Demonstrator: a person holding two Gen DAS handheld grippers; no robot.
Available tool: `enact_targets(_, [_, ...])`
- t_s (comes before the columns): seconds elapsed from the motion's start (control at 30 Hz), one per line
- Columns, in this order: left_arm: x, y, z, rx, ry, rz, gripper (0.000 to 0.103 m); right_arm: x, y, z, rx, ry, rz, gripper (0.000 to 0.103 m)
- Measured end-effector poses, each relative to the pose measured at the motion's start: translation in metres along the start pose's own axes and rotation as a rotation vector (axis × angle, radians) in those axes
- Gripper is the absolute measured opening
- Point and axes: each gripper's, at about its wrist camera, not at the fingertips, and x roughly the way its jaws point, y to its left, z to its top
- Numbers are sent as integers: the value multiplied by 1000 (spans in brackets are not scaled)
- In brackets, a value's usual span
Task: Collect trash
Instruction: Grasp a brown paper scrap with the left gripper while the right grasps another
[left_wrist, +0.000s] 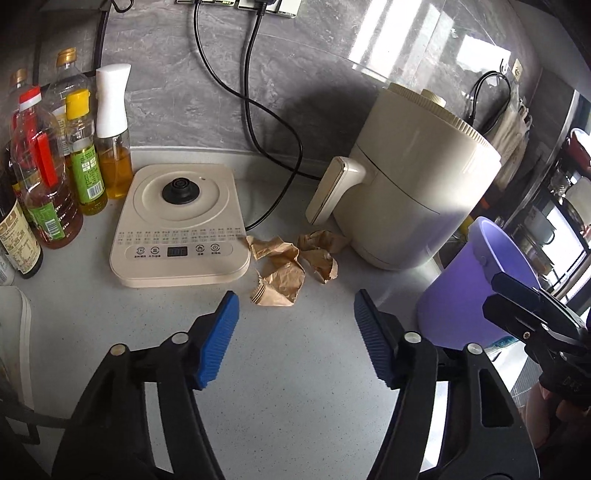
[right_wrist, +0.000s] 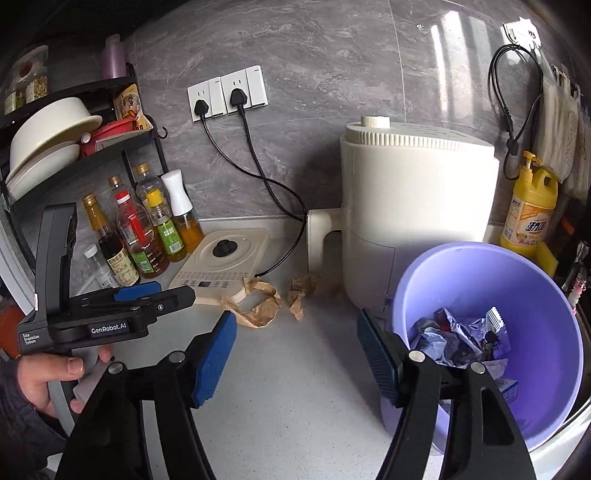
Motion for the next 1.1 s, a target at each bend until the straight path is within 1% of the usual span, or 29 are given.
enact_targets(0.03, [4, 2, -1, 3, 11, 1, 51, 5, 2, 0, -5, 11, 1, 57])
enact_targets(0.1, [11, 5, 0, 7, 25, -3, 47, 16, 5, 0, -16, 34, 4, 50])
enact_targets(0.17, [19, 8, 1, 8, 31, -5, 44, 28, 7, 1, -23, 57, 3, 45])
enact_targets(0.2, [23, 10, 2, 9, 36, -6, 42, 33, 8, 1, -25, 68, 0, 39])
enact_targets(0.23, [28, 12, 3, 8, 41, -6, 42, 40, 8, 1, -27, 82, -2, 36])
enact_targets(0.3, [38, 16, 5, -2, 51, 2, 42, 53, 8, 2, -26, 106, -4, 25])
enact_targets(0.4, [54, 23, 8, -32, 69, -1, 42, 73, 7, 6, -20, 136, 0, 15])
enact_targets(0.5, [74, 25, 9, -39, 91, -21, 42, 95, 5, 10, -7, 175, 14, 13])
enact_targets(0.57, [86, 27, 8, -47, 103, -32, 41, 112, 3, 13, -1, 205, 7, 13])
enact_targets(0.63, [100, 30, 5, -61, 122, -31, 29, 127, 2, 14, -8, 235, 5, 13])
enact_targets(0.67, [106, 31, 3, -70, 132, -27, 24, 133, 2, 14, -13, 246, 9, 14])
enact_targets(0.7, [111, 33, 2, -82, 140, -22, 14, 140, 2, 14, -17, 254, 11, 15])
enact_targets(0.77, [113, 38, -1, -104, 135, -23, 11, 152, 1, 14, -18, 279, 15, 17])
enact_targets(0.8, [112, 40, -2, -117, 125, -28, 9, 158, 0, 13, -15, 291, 18, 26])
enact_targets(0.83, [110, 41, -1, -123, 116, -28, 9, 163, 0, 13, -12, 294, 17, 30])
enact_targets(0.87, [107, 43, 0, -125, 107, -24, 8, 166, -2, 13, -8, 292, 16, 41])
enact_targets(0.9, [103, 45, 1, -125, 101, -19, 8, 170, -4, 13, -6, 290, 12, 54])
enact_targets(0.93, [100, 47, 2, -124, 95, -13, 8, 174, -5, 13, -3, 287, 3, 60])
enact_targets(0.97, [96, 49, 3, -123, 88, -7, 8, 178, -6, 13, 1, 284, -6, 69])
enact_targets(1.07, [87, 56, 5, -129, 70, 16, 7, 194, -7, 15, 5, 301, -8, 71])
enact_targets(1.1, [85, 59, 6, -135, 66, 20, 7, 199, -6, 15, 3, 306, -11, 73])
